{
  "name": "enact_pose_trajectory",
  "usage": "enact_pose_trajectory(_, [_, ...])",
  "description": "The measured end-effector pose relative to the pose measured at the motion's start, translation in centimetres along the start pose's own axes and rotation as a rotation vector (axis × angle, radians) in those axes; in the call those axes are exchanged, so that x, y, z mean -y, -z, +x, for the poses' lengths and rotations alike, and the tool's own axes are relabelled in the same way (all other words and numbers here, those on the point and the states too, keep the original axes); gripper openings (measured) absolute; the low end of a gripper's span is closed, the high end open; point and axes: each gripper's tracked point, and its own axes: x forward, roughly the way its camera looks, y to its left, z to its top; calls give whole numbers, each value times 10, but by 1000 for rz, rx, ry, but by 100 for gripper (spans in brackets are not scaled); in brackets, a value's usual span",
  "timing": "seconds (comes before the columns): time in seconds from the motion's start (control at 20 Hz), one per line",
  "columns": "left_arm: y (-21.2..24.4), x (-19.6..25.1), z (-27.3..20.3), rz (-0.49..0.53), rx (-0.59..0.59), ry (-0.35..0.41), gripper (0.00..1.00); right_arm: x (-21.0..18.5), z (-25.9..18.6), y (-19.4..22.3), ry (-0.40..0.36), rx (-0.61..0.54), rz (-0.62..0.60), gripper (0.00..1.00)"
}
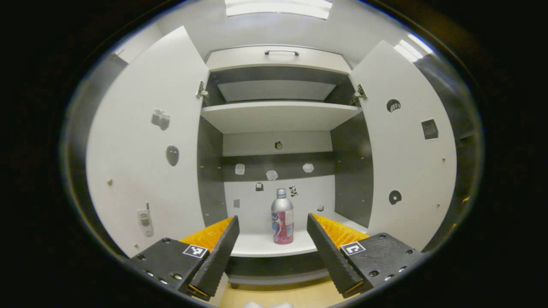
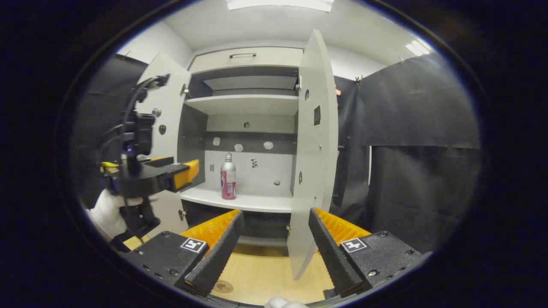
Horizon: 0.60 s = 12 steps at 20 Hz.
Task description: Grasp the bottle in the cabinet with the left hand and place it on the coaster, then close the right door with the right hand and the left door with the left hand.
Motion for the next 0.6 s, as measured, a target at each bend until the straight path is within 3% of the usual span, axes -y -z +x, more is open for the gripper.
enact_pose_trajectory(0.3, [10,18,104,-33,-12,-5,98,3,6,-4,-3,-25,-16,99])
enact_pose_trajectory(0.6, [48,17,169,-34,-90,-53,97,7,10,1,-13,-46,-28,99])
